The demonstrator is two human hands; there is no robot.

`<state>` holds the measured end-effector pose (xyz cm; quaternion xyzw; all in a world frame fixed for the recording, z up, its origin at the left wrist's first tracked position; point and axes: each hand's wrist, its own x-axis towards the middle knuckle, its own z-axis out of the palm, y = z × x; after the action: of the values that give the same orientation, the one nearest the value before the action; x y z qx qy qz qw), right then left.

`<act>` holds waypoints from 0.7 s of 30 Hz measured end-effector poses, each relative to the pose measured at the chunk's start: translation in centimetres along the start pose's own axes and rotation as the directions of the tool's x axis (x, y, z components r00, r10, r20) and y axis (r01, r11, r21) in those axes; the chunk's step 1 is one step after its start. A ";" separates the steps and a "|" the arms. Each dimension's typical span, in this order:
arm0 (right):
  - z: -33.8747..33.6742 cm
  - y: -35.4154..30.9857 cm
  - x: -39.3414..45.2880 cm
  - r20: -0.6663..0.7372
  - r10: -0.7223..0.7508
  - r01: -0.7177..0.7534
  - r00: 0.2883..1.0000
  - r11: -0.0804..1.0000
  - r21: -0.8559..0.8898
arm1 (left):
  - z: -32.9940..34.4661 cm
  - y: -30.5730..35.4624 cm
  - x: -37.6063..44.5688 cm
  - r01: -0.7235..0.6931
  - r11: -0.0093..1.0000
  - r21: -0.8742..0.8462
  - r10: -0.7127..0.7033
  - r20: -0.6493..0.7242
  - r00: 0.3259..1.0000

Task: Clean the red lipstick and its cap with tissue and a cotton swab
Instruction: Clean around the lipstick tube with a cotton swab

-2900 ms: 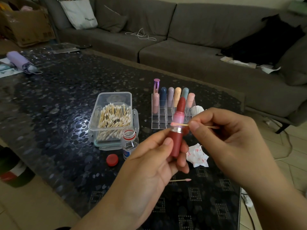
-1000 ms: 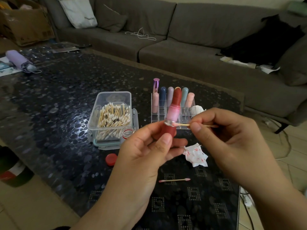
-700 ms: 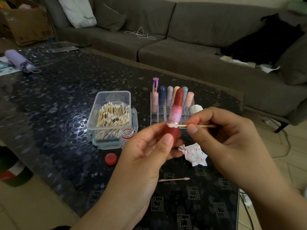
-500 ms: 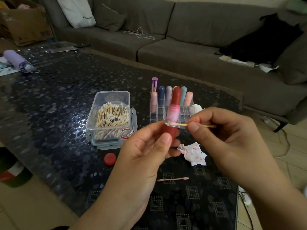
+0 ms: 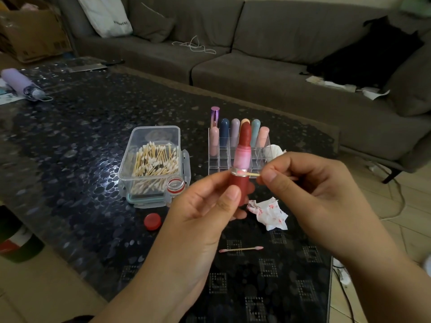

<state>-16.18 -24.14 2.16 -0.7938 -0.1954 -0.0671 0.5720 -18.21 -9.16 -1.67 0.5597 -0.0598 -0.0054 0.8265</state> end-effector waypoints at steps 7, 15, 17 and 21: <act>-1.4 0.5 -0.5 -0.115 0.153 -0.163 0.981 0.983 -0.085 | -0.5 -0.9 0.9 -0.008 0.973 0.230 0.032 -0.103 0.994; -4.1 3.2 -1.6 -0.240 0.381 -0.419 0.893 0.899 -0.129 | -0.2 -4.3 1.5 0.055 0.818 0.572 0.031 -0.139 0.990; -4.8 3.4 -1.9 -0.255 0.402 -0.443 0.879 0.887 -0.132 | -0.1 -4.6 1.9 0.072 0.765 0.640 0.019 -0.133 0.991; -5.6 3.6 -2.3 -0.249 0.427 -0.465 0.869 0.877 -0.120 | 0.1 -4.4 2.9 0.102 0.670 0.735 -0.018 -0.121 0.992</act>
<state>-16.25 -30.89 0.11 -0.8527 0.0636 -0.0353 0.5174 -15.09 -11.11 -5.41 0.8474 0.0045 0.0212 0.5306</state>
